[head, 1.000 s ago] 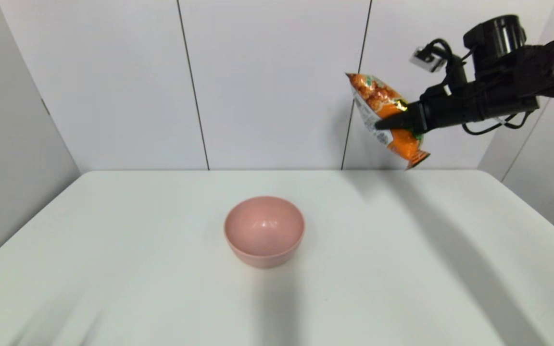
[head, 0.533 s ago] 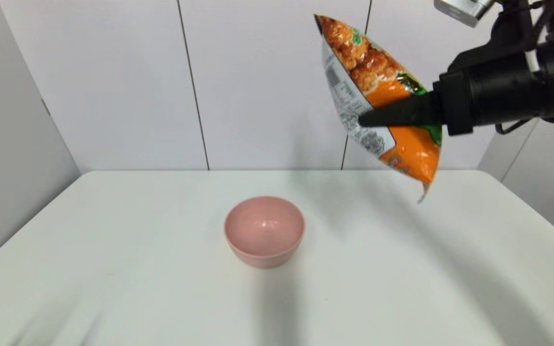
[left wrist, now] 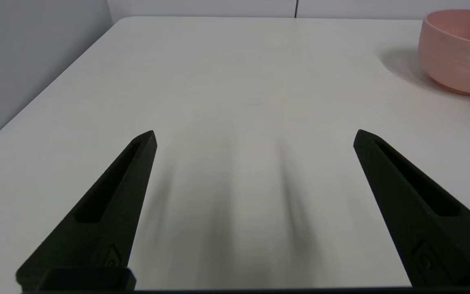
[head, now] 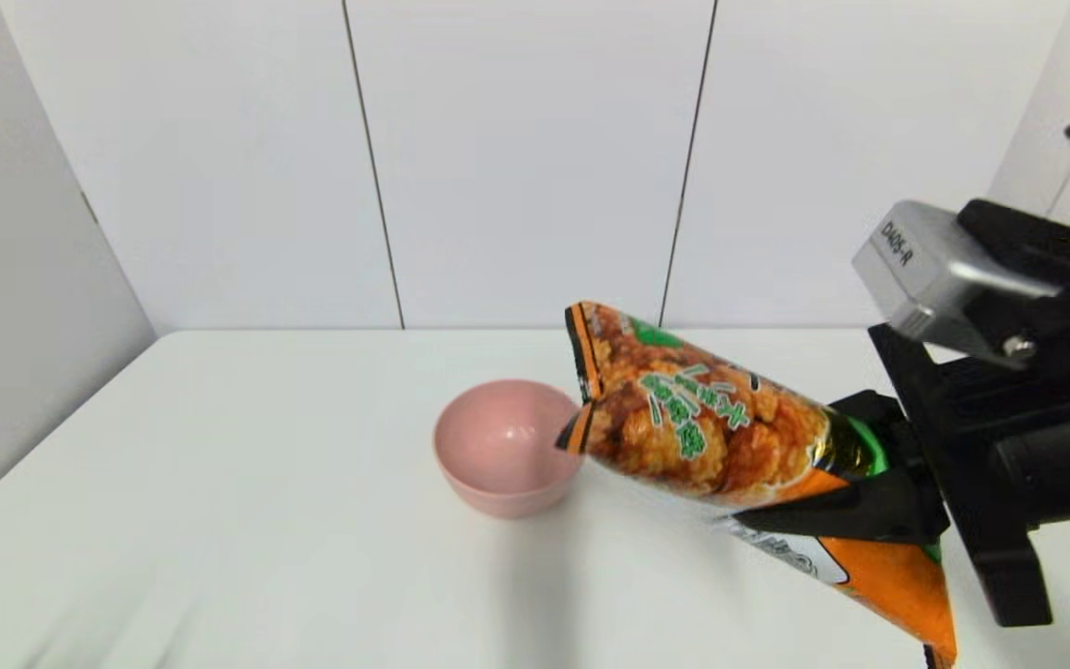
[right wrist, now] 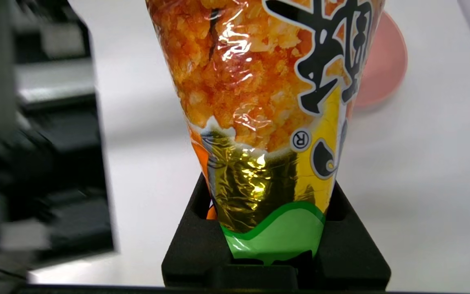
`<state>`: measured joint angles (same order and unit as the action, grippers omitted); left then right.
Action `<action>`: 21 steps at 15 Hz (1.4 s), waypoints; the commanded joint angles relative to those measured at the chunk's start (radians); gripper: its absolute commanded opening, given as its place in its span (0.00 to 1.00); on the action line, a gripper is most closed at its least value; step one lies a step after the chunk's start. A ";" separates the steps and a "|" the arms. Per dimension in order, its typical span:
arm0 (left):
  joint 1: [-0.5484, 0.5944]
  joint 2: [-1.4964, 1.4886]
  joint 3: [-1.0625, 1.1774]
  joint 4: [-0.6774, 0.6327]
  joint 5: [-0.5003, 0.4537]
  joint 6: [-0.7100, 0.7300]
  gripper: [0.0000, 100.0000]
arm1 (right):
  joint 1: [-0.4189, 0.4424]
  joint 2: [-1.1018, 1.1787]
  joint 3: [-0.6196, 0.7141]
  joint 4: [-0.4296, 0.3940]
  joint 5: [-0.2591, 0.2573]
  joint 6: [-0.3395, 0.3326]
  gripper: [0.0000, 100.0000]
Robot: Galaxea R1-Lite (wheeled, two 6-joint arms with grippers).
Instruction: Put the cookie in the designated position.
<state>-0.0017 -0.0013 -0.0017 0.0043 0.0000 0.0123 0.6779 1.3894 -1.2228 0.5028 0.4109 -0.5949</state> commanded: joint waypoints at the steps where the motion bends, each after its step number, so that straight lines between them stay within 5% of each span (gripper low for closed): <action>1: 0.000 0.000 0.000 0.000 0.000 0.000 1.00 | 0.005 0.117 0.055 -0.079 -0.007 -0.306 0.00; 5: 0.000 0.000 0.000 0.000 0.000 0.000 1.00 | 0.118 0.235 0.092 -0.213 -0.012 -0.358 0.00; 9: 0.000 0.000 0.000 0.000 0.000 0.000 1.00 | 0.181 0.349 0.101 -0.303 -0.095 -0.327 0.00; 11: 0.000 0.000 0.000 0.000 0.000 0.000 1.00 | 0.198 0.401 0.098 -0.352 -0.135 -0.230 0.00; 14: 0.000 0.000 0.000 0.000 0.000 0.000 1.00 | 0.259 0.470 0.028 -0.360 -0.267 0.018 0.00; 16: 0.000 0.000 0.000 0.000 0.000 0.000 1.00 | 0.270 0.488 0.014 -0.357 -0.317 0.067 0.00; 19: 0.000 0.000 0.000 0.000 0.000 0.000 1.00 | 0.270 0.499 0.016 -0.357 -0.319 0.076 0.00; 20: 0.000 0.000 0.000 0.000 0.000 0.000 1.00 | 0.270 0.499 0.016 -0.357 -0.319 0.083 1.00; 21: 0.000 0.000 0.000 0.000 0.000 0.000 1.00 | 0.272 0.505 0.012 -0.360 -0.320 0.089 1.00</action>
<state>-0.0017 -0.0013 -0.0017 0.0047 0.0000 0.0119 0.9477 1.8789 -1.2070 0.1447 0.0909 -0.5085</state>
